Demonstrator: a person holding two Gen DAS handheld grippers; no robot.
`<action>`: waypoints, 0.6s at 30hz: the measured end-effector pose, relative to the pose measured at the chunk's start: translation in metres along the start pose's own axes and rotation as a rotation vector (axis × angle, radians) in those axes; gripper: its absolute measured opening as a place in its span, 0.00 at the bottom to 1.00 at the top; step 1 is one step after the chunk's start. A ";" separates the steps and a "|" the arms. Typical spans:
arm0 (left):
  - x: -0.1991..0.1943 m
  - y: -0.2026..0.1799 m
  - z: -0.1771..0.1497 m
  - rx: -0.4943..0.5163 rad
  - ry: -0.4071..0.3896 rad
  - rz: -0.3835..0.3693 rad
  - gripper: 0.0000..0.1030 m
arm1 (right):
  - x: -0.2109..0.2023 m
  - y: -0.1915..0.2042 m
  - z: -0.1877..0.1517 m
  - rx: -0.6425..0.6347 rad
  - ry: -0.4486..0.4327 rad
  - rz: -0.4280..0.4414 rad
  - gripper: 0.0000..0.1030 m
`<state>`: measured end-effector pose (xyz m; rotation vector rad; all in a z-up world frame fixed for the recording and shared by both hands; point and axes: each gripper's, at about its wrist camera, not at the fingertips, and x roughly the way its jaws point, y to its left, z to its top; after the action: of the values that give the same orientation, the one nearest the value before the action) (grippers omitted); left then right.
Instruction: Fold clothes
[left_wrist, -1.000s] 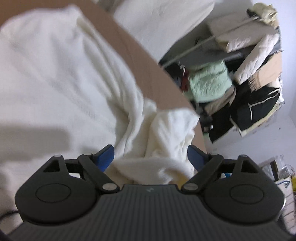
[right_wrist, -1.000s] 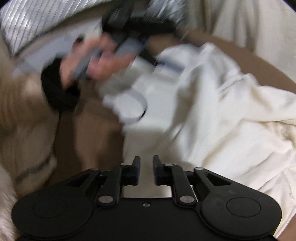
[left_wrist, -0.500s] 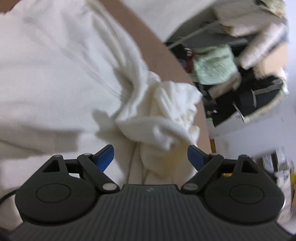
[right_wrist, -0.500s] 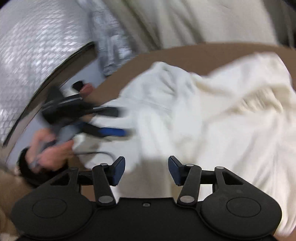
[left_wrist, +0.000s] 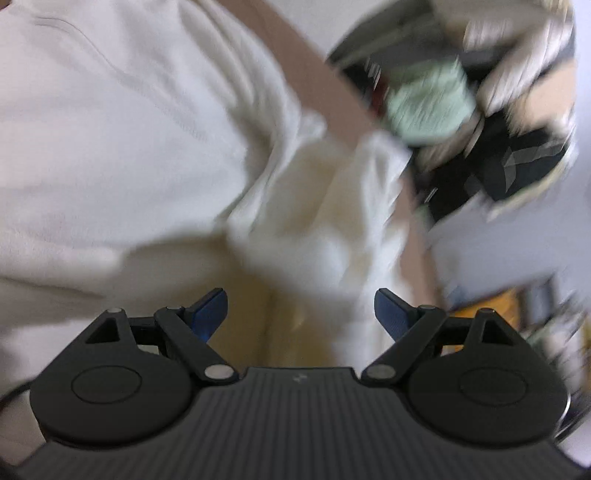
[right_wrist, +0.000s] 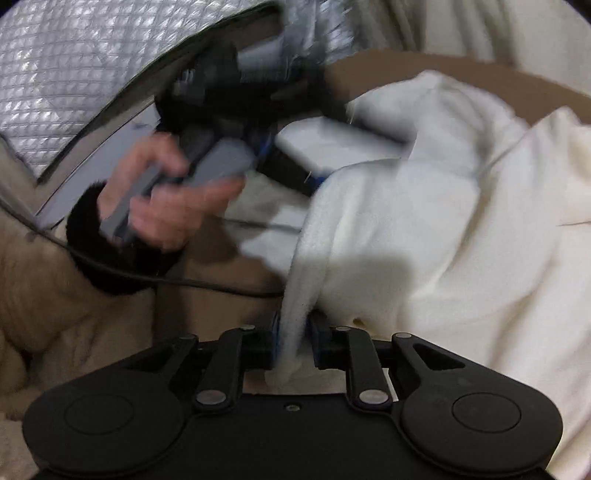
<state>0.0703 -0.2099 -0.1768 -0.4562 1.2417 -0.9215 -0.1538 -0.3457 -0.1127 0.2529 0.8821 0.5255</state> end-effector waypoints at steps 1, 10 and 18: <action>0.004 0.000 -0.001 0.002 0.002 0.006 0.83 | -0.014 -0.005 -0.001 0.055 -0.054 -0.003 0.23; 0.011 -0.010 0.001 0.062 -0.004 -0.043 0.19 | -0.039 -0.055 -0.027 0.334 -0.152 -0.205 0.33; 0.000 -0.019 0.005 0.133 -0.051 -0.011 0.16 | -0.009 -0.073 -0.023 0.430 -0.164 -0.274 0.44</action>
<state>0.0685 -0.2216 -0.1616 -0.3789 1.1251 -0.9896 -0.1524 -0.4127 -0.1516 0.5496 0.8460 0.0534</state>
